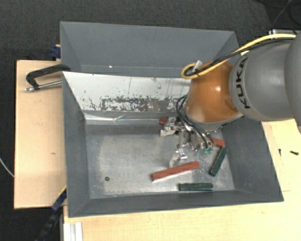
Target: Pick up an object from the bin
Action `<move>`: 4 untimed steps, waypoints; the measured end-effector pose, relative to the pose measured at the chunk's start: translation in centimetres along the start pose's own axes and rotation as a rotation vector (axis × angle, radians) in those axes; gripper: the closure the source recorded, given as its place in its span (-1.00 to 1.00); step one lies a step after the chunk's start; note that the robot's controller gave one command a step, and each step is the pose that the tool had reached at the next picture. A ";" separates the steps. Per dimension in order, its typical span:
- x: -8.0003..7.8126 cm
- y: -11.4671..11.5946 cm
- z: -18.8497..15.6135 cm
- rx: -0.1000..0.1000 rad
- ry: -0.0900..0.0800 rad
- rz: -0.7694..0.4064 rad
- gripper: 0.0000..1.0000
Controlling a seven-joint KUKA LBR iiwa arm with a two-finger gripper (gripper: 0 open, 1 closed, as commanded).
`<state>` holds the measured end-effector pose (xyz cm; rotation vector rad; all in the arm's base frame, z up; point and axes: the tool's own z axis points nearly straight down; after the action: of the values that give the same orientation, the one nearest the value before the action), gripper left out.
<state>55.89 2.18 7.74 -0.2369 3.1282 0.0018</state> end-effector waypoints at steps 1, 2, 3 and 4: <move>2.1 0.8 0.2 0.002 -0.005 -0.129 -1.00; 3.5 1.2 0.3 0.001 -0.010 -0.125 -1.00; 4.8 -0.5 -1.4 -0.002 -0.001 -0.054 -1.00; 5.8 -2.8 -2.2 0.001 0.000 -0.317 -1.00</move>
Offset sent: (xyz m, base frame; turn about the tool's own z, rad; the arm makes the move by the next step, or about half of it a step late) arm -0.0553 0.0069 -0.0074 -0.0413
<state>50.61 -1.42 9.86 -0.7281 3.0511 -0.0006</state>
